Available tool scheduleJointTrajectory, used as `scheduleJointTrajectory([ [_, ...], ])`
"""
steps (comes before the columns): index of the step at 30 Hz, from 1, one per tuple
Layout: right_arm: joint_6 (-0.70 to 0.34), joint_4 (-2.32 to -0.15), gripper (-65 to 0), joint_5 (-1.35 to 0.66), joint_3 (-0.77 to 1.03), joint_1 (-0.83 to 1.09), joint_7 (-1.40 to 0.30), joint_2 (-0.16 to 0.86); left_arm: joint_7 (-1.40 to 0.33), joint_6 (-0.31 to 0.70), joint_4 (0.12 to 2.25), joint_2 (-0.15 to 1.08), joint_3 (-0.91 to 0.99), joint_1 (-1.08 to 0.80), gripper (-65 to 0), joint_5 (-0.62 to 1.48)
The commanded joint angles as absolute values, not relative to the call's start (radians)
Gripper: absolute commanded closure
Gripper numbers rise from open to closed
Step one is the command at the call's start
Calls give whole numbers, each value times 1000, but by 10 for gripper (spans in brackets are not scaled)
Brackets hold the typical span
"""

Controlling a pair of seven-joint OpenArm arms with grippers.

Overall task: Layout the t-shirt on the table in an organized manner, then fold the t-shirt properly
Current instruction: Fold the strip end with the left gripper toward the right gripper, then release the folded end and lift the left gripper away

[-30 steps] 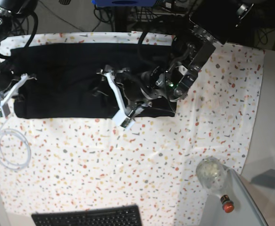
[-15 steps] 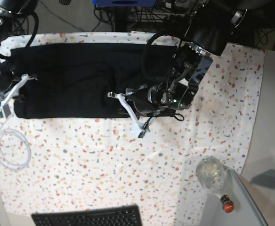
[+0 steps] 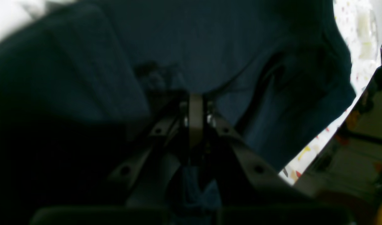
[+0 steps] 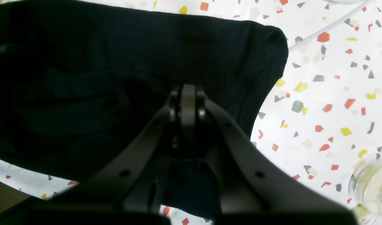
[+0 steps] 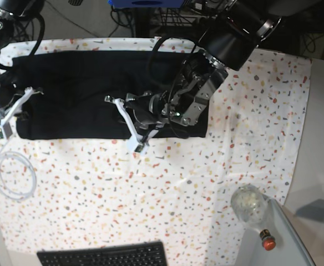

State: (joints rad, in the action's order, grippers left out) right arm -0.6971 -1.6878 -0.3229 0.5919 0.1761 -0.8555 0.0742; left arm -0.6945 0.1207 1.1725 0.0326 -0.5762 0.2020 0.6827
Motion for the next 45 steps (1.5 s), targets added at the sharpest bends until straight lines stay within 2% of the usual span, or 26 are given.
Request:
scheduleJointTrajectory([
  [1,-698,-1702,0,-338,598,168,-834,88,-673,139,1253,31,-575,222,0,710],
  [4,-698,-1702,0,-338,598,168,-837,88,-674,134,1429,91,-575,163,0,711],
  [6,-698,-1702,0,-338,598,171,-835,88,-674,94,1514,148,-578,113,0,711],
  [9,-698,-1702,0,-338,599,174,-834,91,-708,5,1573,245,-588,35,0,711],
  [12,-698,-1702,0,-338,599,174,-834,91,-802,-1,1603,309,-576,-22,0,708],
  [15,-698,-1702,0,-338,599,170,-834,90,-816,-2,1635,364,-582,-61,0,707],
  [19,-698,-1702,0,-338,593,166,-834,85,-823,-2,1616,364,-599,-71,0,705],
  [24,-698,-1702,0,-338,596,166,-834,85,-823,-2,1613,384,-756,-59,0,705],
  [27,-698,-1702,0,-338,598,166,-834,85,-823,-2,1616,395,-776,-65,0,705],
  [31,-698,-1702,0,-338,598,168,-834,87,-823,-2,1682,415,-716,-70,0,710],
  [37,-698,-1702,0,-338,598,168,-837,85,-823,-2,1821,403,-516,-85,0,708],
  [45,-698,-1702,0,-338,593,166,-835,82,-817,-1,1521,242,-440,81,0,705],
])
